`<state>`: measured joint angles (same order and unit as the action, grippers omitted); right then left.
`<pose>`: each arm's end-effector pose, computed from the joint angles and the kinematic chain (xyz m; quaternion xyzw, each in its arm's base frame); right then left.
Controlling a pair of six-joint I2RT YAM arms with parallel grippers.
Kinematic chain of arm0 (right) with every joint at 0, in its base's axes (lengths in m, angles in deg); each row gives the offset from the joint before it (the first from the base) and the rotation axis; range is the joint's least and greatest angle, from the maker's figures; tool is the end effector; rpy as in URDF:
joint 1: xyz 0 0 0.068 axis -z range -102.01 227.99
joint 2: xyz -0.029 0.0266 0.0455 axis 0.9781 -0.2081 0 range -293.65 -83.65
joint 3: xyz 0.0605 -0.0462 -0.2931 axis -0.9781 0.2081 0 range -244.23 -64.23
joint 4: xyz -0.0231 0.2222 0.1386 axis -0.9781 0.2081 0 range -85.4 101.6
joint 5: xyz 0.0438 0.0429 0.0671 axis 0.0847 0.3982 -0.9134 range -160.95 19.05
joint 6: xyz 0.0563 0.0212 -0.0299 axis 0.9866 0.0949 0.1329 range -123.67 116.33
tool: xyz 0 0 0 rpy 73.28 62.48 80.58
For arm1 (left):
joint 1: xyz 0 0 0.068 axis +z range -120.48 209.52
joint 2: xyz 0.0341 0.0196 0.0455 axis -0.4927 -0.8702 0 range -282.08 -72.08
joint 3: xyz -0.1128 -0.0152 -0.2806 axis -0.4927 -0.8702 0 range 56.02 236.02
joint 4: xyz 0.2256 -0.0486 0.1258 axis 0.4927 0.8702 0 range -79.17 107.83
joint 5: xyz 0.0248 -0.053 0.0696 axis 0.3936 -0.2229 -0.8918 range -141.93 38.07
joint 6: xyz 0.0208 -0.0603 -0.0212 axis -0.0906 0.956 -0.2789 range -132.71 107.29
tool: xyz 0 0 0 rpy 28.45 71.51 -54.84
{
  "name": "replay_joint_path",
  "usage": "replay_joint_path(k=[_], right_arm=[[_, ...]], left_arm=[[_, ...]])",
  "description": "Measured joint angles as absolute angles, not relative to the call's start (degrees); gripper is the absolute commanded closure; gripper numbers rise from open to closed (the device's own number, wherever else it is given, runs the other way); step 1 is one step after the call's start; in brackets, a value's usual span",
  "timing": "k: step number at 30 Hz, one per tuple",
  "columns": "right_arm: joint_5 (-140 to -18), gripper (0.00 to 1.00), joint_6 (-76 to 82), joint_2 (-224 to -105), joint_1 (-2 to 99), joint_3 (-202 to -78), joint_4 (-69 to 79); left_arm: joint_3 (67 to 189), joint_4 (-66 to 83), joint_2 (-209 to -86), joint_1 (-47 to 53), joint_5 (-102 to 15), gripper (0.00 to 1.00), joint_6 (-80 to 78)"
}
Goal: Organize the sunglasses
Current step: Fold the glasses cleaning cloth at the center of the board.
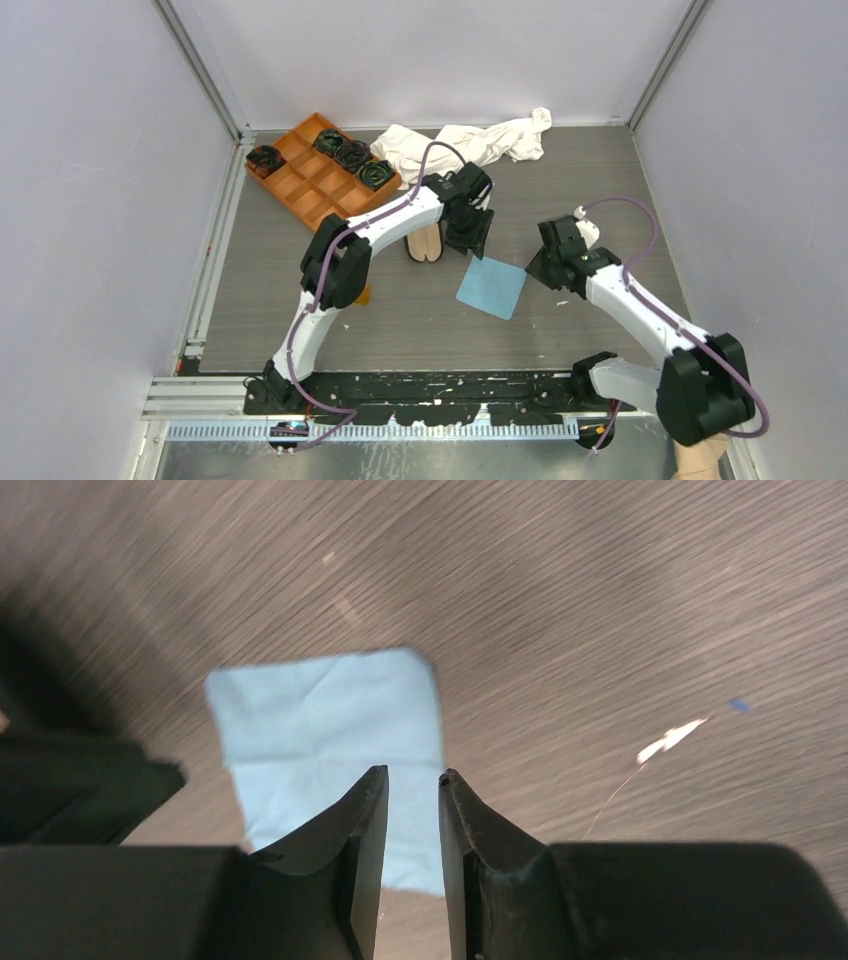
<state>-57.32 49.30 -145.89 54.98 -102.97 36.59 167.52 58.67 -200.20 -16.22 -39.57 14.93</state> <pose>0.1927 0.0681 0.2274 0.2791 0.9069 0.0920 0.3019 0.3476 -0.3731 0.2184 0.1760 0.9538 -0.2155 0.1134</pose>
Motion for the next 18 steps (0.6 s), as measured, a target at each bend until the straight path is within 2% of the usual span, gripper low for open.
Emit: replay_joint_path(k=[3, 8, 18], right_arm=[[-58.87, 0.70, 46.77, -151.36, 59.70, -103.69, 35.52], [-61.52, 0.70, 43.12, -158.37, 61.32, -105.79, 34.73], [-63.18, 0.70, 41.41, -158.63, 62.39, -106.77, 33.42]], left_arm=[[167.37, 58.01, -200.66, -16.20, -40.53, 0.57, 12.74], [171.74, 58.38, -204.00, -15.32, -38.41, 0.62, 10.25], [175.22, 60.06, -209.88, -13.03, -36.80, 0.73, 5.48]])
